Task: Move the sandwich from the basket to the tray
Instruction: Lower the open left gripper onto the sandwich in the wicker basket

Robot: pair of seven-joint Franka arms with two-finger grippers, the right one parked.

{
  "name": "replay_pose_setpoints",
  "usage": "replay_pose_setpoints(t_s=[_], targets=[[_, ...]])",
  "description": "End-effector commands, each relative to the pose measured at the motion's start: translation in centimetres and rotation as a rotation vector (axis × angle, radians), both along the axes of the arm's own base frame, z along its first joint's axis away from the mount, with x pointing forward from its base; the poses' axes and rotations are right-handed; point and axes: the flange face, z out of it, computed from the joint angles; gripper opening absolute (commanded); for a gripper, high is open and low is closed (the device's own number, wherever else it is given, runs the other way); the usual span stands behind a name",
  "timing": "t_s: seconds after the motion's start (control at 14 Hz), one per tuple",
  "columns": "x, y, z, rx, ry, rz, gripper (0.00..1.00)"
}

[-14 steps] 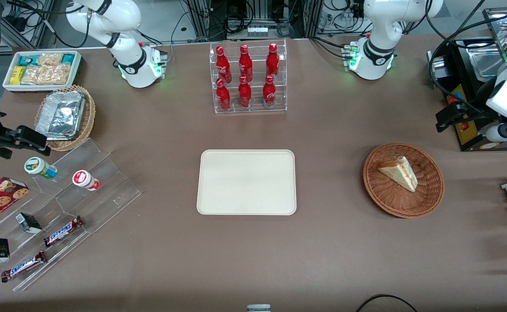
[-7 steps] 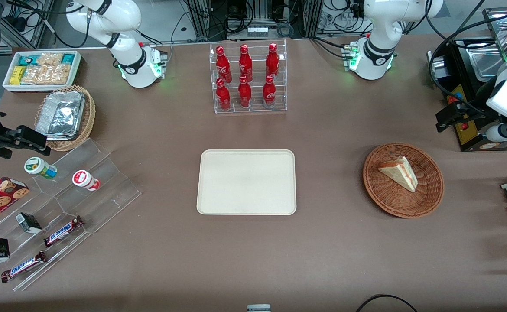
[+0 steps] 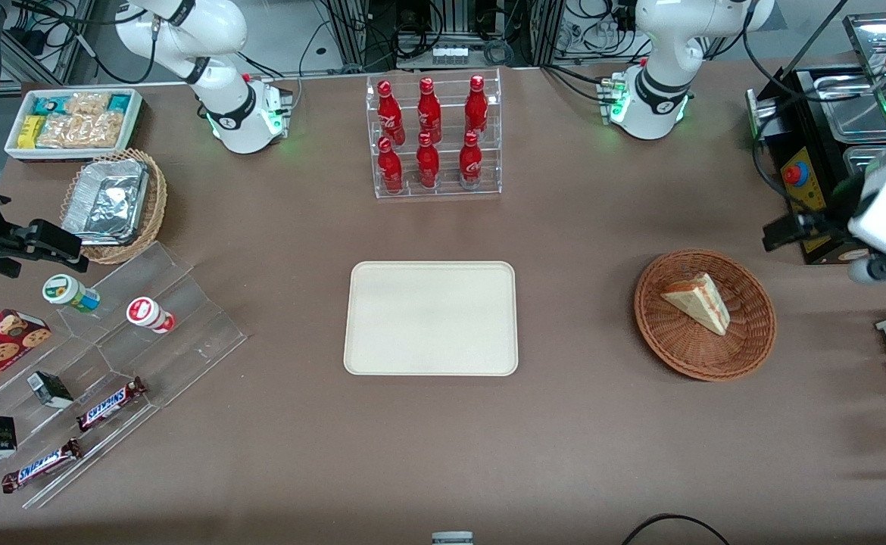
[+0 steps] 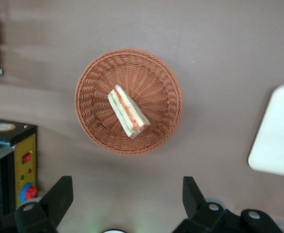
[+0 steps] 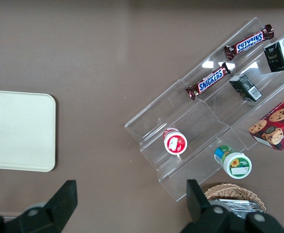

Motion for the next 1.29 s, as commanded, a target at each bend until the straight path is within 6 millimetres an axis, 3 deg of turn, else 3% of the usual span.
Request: replay_pose_setpoints(t_s=[0.0,0.21,0.5,0.57,0.64,0.93,1.07,1.21], targets=[[0.8,0.1,-4.3,0.030,-0.001,0.093,1.00],[0.9,1.5,-9.8,0.052,0.025,0.219,1.00],[0.2,1.5,-16.5,0.067,-0.023,0.356,1.00],[0.2,2.0,-18.4,0.076,-0.011,0.408,1.00],[0.0,3.7,-19.9,0.080,-0.011,0.450,1.00],[-2.5,3.9,-27.4,0.060,-0.052,0.551,0.99],[-3.0,3.8,-30.4,0.072,-0.036,0.602,0.99],[-3.6,3.8,-31.7,0.071,-0.024,0.608,0.99]])
